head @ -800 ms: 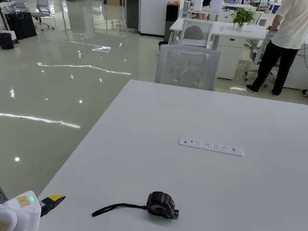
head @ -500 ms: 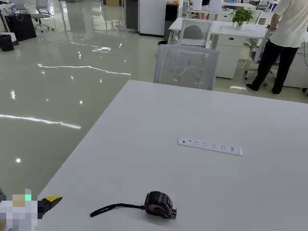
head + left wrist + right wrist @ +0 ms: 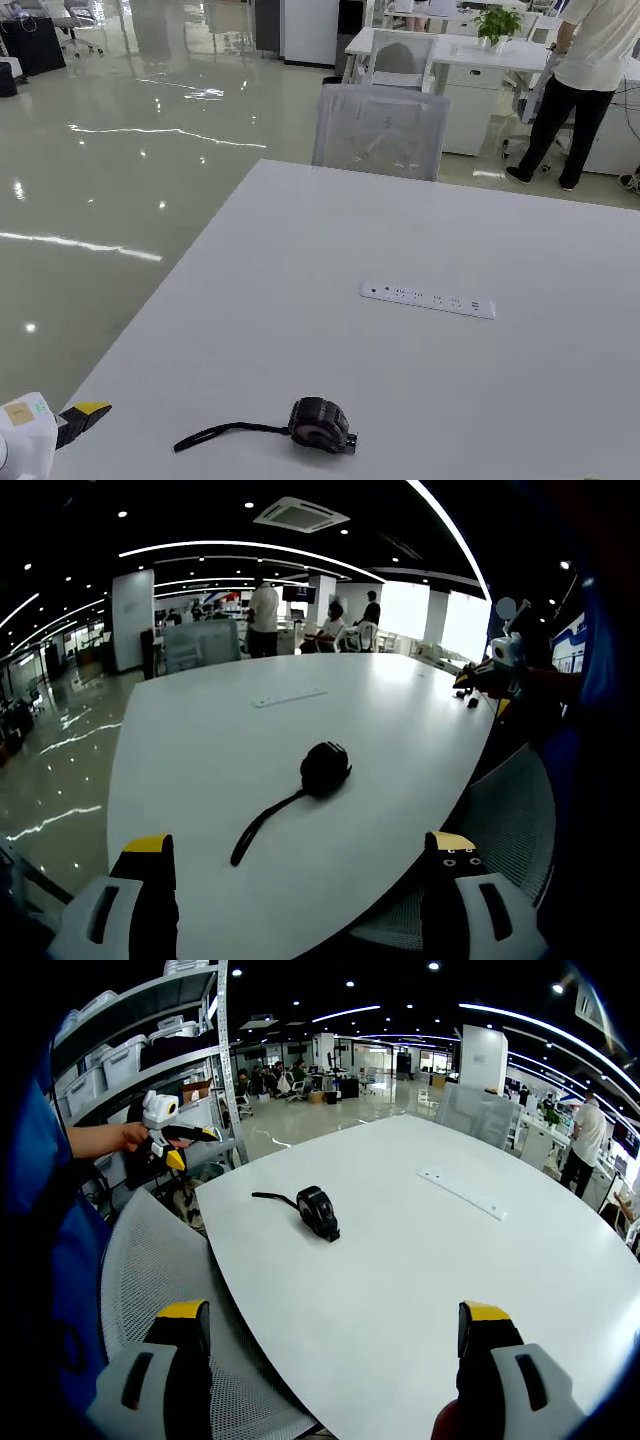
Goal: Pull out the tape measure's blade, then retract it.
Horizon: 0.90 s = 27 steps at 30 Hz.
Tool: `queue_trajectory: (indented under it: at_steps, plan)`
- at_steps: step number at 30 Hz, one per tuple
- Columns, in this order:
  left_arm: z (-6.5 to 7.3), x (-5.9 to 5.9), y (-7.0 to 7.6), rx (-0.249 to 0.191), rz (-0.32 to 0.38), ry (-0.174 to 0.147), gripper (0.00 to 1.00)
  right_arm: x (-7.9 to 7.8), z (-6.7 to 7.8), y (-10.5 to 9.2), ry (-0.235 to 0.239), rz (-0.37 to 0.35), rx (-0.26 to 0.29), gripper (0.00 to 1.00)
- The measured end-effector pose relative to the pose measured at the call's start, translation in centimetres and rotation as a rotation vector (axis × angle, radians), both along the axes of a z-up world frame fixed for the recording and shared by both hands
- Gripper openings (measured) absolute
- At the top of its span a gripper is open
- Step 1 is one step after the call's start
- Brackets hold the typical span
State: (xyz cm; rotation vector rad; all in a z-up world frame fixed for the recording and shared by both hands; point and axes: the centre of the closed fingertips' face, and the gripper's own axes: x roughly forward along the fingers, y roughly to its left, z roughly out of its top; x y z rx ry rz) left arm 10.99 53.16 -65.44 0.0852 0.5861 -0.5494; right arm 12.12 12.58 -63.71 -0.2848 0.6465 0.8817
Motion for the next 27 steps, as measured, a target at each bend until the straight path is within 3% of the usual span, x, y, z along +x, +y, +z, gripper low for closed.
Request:
queue_trajectory:
  at_steps: [27]
  plan:
    - [-1.1, 3.0, -3.3, 0.038, -0.067, 0.001, 0.98, 1.5, -2.1, 0.7, 0.023, 0.034, -0.012, 0.96]
